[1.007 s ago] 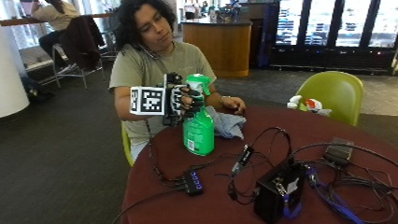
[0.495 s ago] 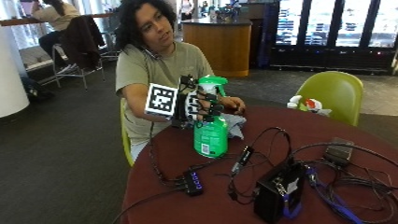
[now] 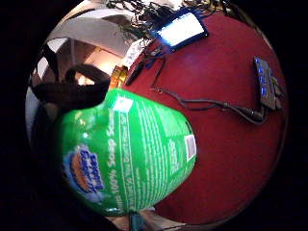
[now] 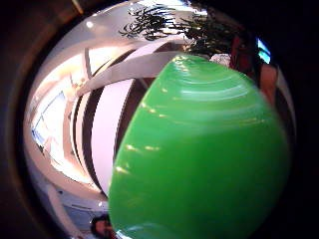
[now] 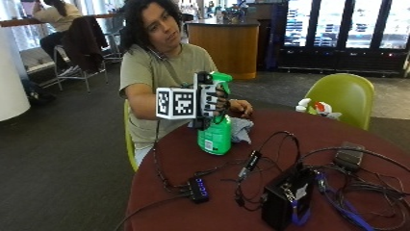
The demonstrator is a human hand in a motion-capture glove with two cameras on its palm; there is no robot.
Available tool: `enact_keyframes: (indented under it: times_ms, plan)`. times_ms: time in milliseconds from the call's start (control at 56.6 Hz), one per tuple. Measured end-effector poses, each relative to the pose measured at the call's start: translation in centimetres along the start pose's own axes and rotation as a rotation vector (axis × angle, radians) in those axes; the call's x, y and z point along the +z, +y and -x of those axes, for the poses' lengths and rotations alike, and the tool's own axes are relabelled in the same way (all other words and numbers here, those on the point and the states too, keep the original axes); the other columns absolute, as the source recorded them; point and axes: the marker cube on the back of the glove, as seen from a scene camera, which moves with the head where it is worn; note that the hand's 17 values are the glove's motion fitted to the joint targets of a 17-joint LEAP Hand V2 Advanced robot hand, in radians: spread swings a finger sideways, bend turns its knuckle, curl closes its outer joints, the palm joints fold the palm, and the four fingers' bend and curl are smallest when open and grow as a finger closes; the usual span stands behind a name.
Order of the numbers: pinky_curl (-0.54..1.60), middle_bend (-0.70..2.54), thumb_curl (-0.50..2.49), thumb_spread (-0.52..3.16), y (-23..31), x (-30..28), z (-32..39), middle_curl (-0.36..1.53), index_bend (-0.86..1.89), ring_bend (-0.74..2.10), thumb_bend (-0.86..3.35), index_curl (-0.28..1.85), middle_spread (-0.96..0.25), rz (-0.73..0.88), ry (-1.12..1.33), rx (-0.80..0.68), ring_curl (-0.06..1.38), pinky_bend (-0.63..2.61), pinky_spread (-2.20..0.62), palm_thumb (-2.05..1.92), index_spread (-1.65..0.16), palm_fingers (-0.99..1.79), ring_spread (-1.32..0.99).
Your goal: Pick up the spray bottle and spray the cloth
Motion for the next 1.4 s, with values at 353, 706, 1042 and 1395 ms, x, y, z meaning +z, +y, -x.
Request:
enact_keyframes:
  times_ms: [353, 706, 1042, 1395]
  plan:
    - [0.41, 0.56, 0.66, 0.42, 4.1, -3.5, 7.4, 0.53, 0.32, 0.55, -0.03, 0.48, -0.17, 0.196, 0.385, 0.055, 0.46, 0.32, -0.18, 1.06, -0.21, 1.32, -0.16]
    - [0.41, 0.59, 0.73, 0.35, 6.5, 1.9, 6.7, 0.54, 0.32, 0.57, -0.02, 0.54, -0.17, 0.882, 0.760, 0.464, 0.48, 0.34, -0.16, 1.05, -0.21, 1.30, -0.15]
    - [0.41, 0.59, 0.77, 0.37, 10.3, 6.9, 0.7, 0.54, 0.28, 0.56, -0.02, 0.57, -0.17, 1.195, 1.263, 0.703, 0.48, 0.34, -0.15, 1.04, -0.22, 1.29, -0.14]
    - [0.41, 0.59, 0.79, 0.43, 10.8, 8.9, -0.8, 0.55, 0.26, 0.55, -0.02, 0.60, -0.17, 1.280, 1.351, 0.739, 0.48, 0.33, -0.12, 1.04, -0.22, 1.27, -0.15]
